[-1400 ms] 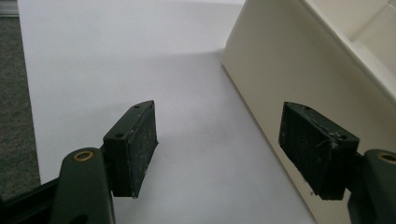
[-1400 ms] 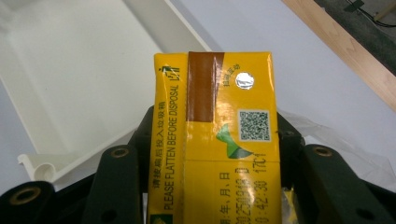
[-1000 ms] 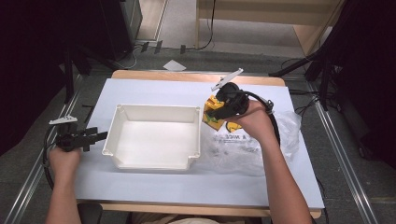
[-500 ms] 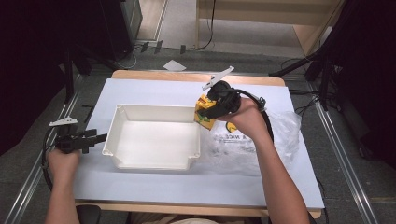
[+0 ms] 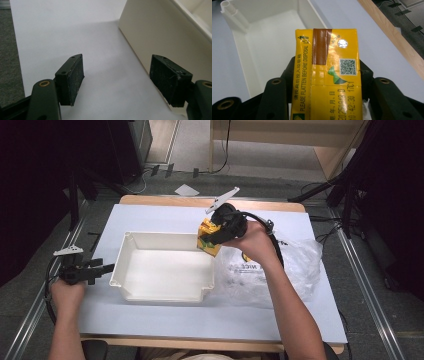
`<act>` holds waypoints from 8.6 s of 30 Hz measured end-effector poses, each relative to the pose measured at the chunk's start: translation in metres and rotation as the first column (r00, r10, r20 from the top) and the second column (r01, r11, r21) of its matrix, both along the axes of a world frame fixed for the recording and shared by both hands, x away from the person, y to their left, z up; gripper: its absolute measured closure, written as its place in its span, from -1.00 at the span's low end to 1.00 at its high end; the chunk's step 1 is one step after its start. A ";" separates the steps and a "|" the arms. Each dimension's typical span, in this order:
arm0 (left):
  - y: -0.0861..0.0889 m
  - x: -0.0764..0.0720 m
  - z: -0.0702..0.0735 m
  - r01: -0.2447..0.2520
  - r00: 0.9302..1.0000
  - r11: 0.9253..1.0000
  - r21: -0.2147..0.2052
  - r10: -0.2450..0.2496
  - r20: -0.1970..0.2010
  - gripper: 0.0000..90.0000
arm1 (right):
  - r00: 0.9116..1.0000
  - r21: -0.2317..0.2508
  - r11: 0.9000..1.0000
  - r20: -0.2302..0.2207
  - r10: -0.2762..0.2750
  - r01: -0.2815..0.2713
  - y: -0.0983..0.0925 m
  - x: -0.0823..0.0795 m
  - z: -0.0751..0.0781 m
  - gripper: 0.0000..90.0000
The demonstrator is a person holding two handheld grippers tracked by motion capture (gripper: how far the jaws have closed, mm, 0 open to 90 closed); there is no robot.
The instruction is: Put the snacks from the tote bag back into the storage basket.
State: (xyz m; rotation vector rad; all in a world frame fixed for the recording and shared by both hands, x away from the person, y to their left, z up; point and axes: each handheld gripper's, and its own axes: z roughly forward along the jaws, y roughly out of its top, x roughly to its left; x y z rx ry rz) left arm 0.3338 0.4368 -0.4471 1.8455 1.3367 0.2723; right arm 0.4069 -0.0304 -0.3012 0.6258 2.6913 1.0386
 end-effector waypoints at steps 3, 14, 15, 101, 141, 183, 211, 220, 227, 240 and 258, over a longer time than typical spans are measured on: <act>0.000 -0.001 0.000 0.000 1.000 1.000 0.005 0.000 0.004 -0.36 | 1.000 -0.001 1.000 -0.012 0.005 -0.005 0.003 0.002 -0.004 0.17; 0.003 -0.005 0.000 -0.005 1.000 1.000 0.005 0.005 0.008 -0.36 | 0.999 0.007 1.000 -0.022 0.024 -0.024 0.014 0.006 -0.011 0.17; 0.003 -0.006 0.000 -0.009 1.000 1.000 0.004 0.009 0.009 -0.36 | 0.999 0.007 1.000 -0.026 0.028 -0.028 0.015 0.006 -0.012 0.17; 0.001 0.003 -0.001 -0.014 1.000 1.000 0.004 0.014 -0.009 -0.36 | 0.995 0.017 1.000 -0.101 -0.016 0.018 0.023 0.021 -0.051 -0.01; 0.000 0.012 -0.002 -0.015 1.000 1.000 -0.011 0.014 -0.007 -0.36 | 0.981 -0.061 0.994 -0.178 0.081 -0.093 0.027 -0.006 -0.080 1.00; -0.001 0.013 -0.002 -0.014 1.000 1.000 -0.009 0.014 -0.013 -0.36 | 0.979 -0.070 0.996 -0.202 0.036 -0.051 0.016 0.010 -0.087 1.00; -0.002 0.014 -0.003 -0.015 1.000 1.000 -0.007 0.015 -0.019 -0.36 | 0.972 -0.016 0.995 -0.217 0.093 -0.099 0.007 0.003 -0.062 0.53; -0.002 0.014 -0.003 -0.011 1.000 1.000 -0.006 0.010 -0.022 -0.36 | 0.973 0.018 0.997 -0.218 0.074 -0.072 -0.006 0.005 -0.051 0.29; -0.003 0.014 -0.003 -0.012 1.000 1.000 -0.006 0.012 -0.023 -0.36 | 0.975 0.022 0.998 -0.210 0.068 -0.065 -0.013 0.007 -0.049 0.17; -0.003 0.014 -0.003 -0.008 1.000 1.000 -0.003 0.008 -0.028 -0.36 | 0.977 0.049 0.999 -0.211 0.033 -0.023 -0.033 0.014 -0.042 0.10; -0.004 0.015 -0.003 -0.014 0.999 1.000 0.004 0.014 -0.039 -0.36 | 0.972 0.063 0.998 -0.233 -0.002 0.017 -0.052 0.022 -0.046 0.04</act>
